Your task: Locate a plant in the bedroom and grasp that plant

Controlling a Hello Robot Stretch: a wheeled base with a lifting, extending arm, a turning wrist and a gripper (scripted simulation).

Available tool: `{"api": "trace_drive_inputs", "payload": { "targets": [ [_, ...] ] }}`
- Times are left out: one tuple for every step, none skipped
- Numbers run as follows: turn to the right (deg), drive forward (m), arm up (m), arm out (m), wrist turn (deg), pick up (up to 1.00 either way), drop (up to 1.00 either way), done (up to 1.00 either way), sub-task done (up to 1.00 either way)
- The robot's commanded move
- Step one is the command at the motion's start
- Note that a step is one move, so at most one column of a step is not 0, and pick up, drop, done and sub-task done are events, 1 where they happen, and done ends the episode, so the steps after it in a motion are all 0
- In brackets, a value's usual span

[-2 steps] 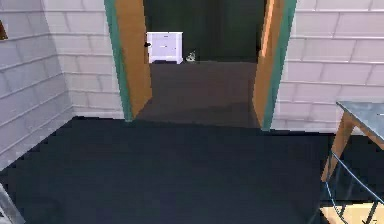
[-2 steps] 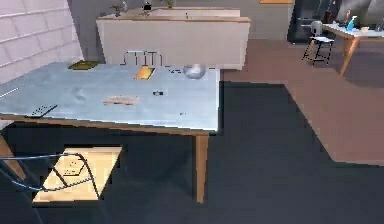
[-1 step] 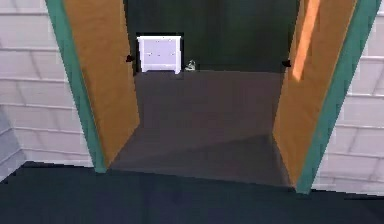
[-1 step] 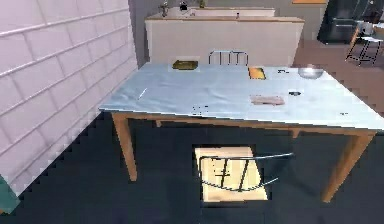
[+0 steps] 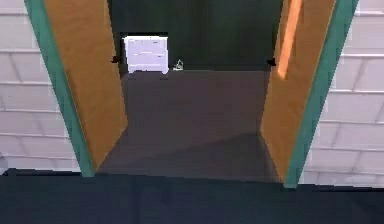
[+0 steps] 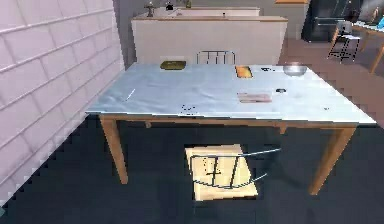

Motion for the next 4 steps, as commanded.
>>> {"api": "trace_drive_inputs", "payload": {
  "targets": [
    [0.0,1.0,0.0,0.0,0.0,0.0,0.0,0.0,0.0],
    [0.0,1.0,0.0,0.0,0.0,0.0,0.0,0.0,0.0],
    [-3.0,0.0,0.0,0.0,0.0,0.0,0.0,0.0,0.0],
    [0.0,0.15,0.0,0.0,0.0,0.0,0.0,0.0,0.0]
  ]
}}
